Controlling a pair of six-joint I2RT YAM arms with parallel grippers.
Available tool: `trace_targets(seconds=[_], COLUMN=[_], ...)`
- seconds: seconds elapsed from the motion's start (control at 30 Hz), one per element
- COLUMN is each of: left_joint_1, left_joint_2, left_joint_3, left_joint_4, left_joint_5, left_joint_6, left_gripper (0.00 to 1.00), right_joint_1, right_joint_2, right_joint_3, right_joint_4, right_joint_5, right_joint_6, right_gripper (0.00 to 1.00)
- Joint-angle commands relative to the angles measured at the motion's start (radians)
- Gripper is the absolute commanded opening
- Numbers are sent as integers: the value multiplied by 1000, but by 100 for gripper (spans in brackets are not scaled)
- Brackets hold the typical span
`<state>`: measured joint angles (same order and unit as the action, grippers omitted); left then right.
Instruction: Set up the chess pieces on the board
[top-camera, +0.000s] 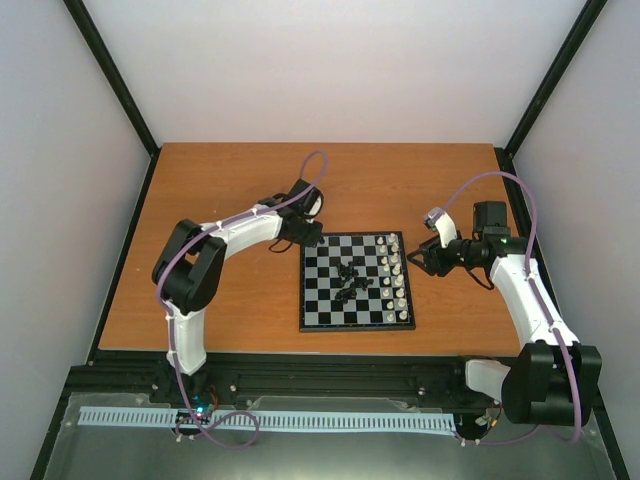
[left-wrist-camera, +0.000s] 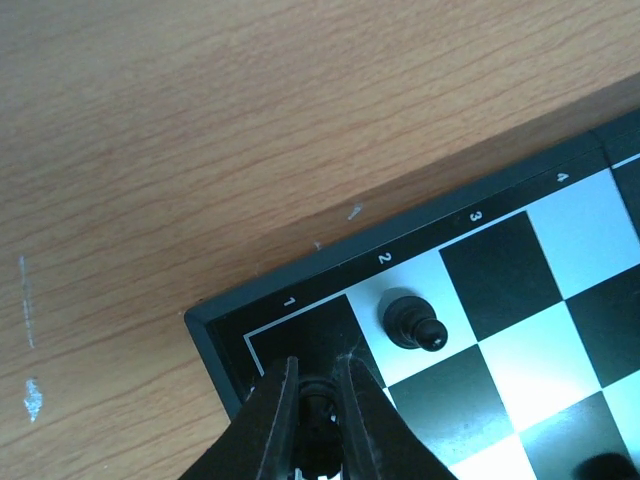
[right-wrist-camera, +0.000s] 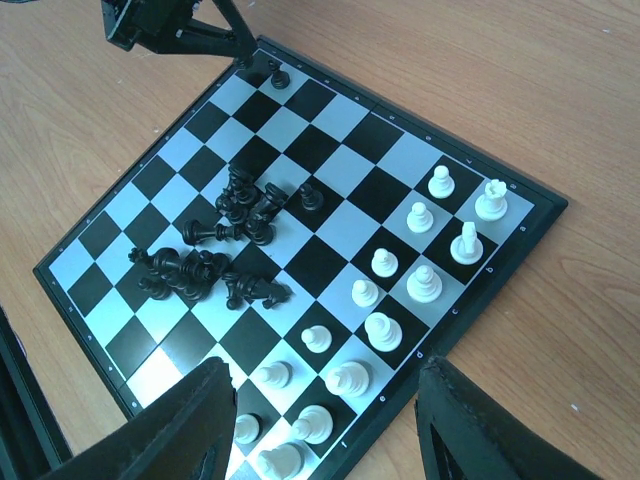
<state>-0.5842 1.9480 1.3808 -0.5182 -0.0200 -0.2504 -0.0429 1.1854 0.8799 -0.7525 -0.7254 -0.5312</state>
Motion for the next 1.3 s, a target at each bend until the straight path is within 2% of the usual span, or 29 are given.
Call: trace_targets(seconds=[0.0,0.77,0.97,1.27], left_joint_1=[3,3,3,3], left_joint_2=[21,77,71,-89], left_joint_3=[25,42,37,18], left_joint_4=[17,26,26,6], left_joint_5=[13,22,20,-48], left_joint_6=[-9,-10,-9,-32], left_gripper=[12,14,21,30], right_joint_1=[13,14,14,15], right_joint_2=[6,13,17,56], right_joint_3=[22,23,24,55], right_joint_4=[1,-4,-4,-20], right_joint_5=[-2,-2,-2,-11], right_joint_6=[-3,-7,-8,-15], right_gripper=[50,50,49,50])
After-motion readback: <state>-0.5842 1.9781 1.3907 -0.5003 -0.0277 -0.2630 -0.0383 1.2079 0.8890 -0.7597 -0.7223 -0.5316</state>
